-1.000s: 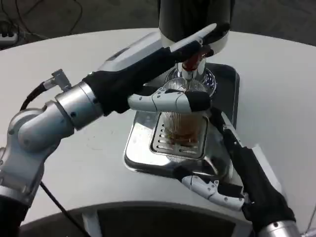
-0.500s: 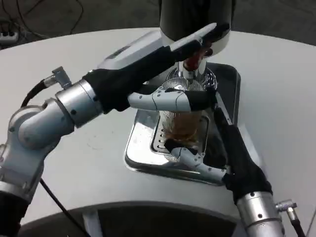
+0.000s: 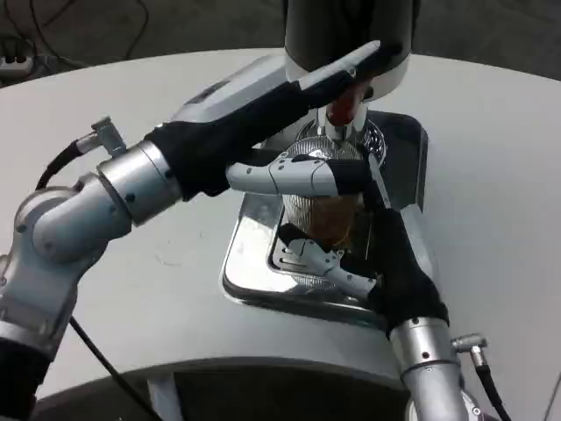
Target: Grasp the cup under the faucet to collect the drink, then remove the cup.
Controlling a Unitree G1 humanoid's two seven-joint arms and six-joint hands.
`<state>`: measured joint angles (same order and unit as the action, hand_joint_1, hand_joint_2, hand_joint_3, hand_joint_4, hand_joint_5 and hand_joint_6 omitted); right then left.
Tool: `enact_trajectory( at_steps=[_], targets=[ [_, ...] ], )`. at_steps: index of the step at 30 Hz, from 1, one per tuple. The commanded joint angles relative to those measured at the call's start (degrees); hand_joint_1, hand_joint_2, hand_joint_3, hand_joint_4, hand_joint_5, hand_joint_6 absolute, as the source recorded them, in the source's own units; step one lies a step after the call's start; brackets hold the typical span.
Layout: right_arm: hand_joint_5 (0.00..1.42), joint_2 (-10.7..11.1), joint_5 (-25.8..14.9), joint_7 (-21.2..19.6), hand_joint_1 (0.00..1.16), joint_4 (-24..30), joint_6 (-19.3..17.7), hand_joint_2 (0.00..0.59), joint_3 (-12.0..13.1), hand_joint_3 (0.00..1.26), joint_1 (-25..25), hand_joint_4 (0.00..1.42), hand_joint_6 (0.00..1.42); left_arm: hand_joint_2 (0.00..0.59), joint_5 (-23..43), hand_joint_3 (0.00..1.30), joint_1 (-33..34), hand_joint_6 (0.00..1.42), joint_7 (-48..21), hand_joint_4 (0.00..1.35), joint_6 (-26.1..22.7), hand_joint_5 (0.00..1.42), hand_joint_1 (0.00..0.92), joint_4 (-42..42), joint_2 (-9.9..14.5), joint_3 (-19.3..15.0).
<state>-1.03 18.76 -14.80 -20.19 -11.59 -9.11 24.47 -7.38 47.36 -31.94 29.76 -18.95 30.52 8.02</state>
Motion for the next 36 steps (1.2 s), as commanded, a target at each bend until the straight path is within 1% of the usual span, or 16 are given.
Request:
enact_trajectory(
  at_steps=[1, 9, 15, 22, 30, 36],
  targets=[
    [0.00, -0.5, -0.4, -1.5, 0.71, -3.6, -2.1, 0.187, 0.7, 0.00, 1.9, 0.00, 0.02, 0.042, -2.8, 0.00, -1.1, 0.08, -1.3, 0.03, 0.3, 0.14, 0.000, -1.6, 1.0, 1.7],
    [0.00, -0.8, -0.7, -3.0, 0.70, -7.8, -3.5, 0.187, 1.6, 0.00, 4.6, 0.00, 0.02, 0.047, -4.3, 0.01, -0.4, 0.08, -0.9, 0.03, 1.9, 0.14, 0.000, -2.9, 1.2, 2.0],
    [0.00, -1.4, -0.8, -4.0, 0.70, -9.9, -4.1, 0.182, 2.0, 0.00, 6.2, 0.00, 0.02, 0.049, -6.0, 0.01, 0.1, 0.08, -0.6, 0.04, 3.7, 0.15, 0.000, -3.6, 2.2, 2.4],
    [0.00, -1.9, -0.8, -4.9, 0.70, -11.1, -4.3, 0.179, 2.1, 0.00, 6.9, 0.00, 0.02, 0.050, -7.0, 0.02, 0.5, 0.09, -0.4, 0.05, 5.4, 0.15, 0.000, -4.3, 3.1, 3.0],
    [0.00, -2.6, -0.8, -6.0, 0.70, -12.3, -4.5, 0.177, 2.0, 0.00, 7.9, 0.00, 0.01, 0.050, -7.3, 0.02, 0.7, 0.09, -0.1, 0.06, 6.0, 0.16, 0.000, -4.2, 3.9, 3.5],
    [0.00, -2.7, -0.9, -6.3, 0.69, -12.3, -4.5, 0.176, 2.1, 0.00, 7.9, 0.00, 0.00, 0.051, -7.8, 0.03, 0.7, 0.09, 0.2, 0.06, 6.5, 0.16, 0.000, -4.0, 4.3, 3.9]
  ],
)
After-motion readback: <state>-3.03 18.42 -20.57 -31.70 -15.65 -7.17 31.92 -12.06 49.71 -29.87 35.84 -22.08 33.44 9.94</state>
